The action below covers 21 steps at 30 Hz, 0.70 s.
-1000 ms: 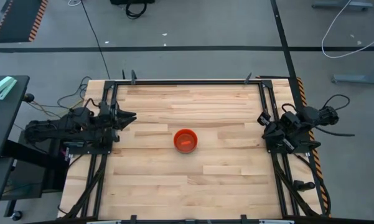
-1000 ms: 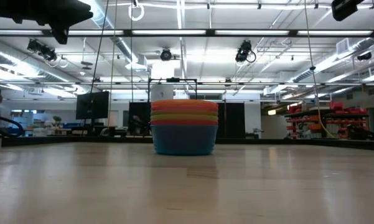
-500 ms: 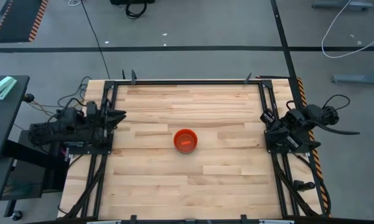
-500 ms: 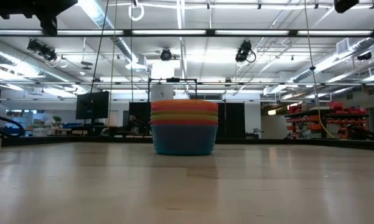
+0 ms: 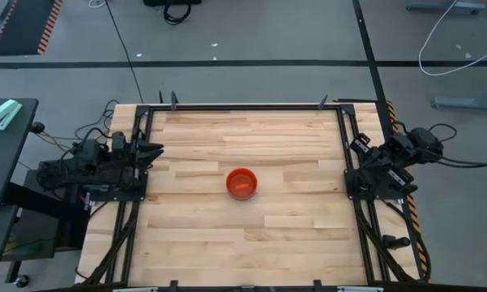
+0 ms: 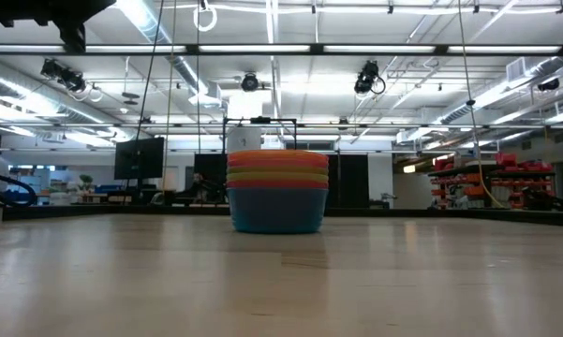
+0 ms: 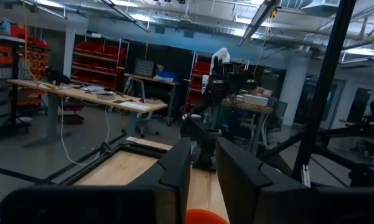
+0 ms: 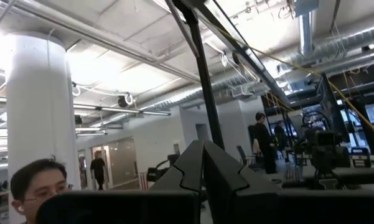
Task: Nest bowls inside each other
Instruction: Return to Home Position
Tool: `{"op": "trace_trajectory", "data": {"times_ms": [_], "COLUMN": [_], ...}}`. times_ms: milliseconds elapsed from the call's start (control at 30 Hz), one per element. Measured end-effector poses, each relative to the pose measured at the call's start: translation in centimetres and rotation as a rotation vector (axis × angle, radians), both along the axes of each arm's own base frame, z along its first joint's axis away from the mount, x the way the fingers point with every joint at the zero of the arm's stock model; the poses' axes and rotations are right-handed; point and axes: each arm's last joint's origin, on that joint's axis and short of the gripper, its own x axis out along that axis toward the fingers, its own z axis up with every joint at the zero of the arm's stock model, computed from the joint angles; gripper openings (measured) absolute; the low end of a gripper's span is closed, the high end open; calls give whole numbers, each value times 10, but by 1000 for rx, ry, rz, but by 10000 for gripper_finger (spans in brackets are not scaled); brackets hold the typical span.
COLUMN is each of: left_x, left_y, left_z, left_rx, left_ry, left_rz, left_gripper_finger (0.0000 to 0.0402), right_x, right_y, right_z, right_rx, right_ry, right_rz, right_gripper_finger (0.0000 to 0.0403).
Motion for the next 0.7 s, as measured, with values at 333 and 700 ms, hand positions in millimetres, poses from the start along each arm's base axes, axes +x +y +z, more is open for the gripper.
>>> {"op": "trace_trajectory", "data": {"times_ms": [333, 700], "left_x": [1, 3], "left_y": [-2, -3], "left_z": [0, -4], "left_rx": [-4, 1], "left_ry": [-5, 9], "left_rz": [-86, -106], "left_gripper_finger": [88, 82], "right_x": [-4, 16], "right_y": [-2, 5], "right_z": [6, -24], "right_rx": [-11, 15], "right_ry": [-14, -24], "right_rz": [-10, -27], "right_gripper_finger": [19, 19]}}
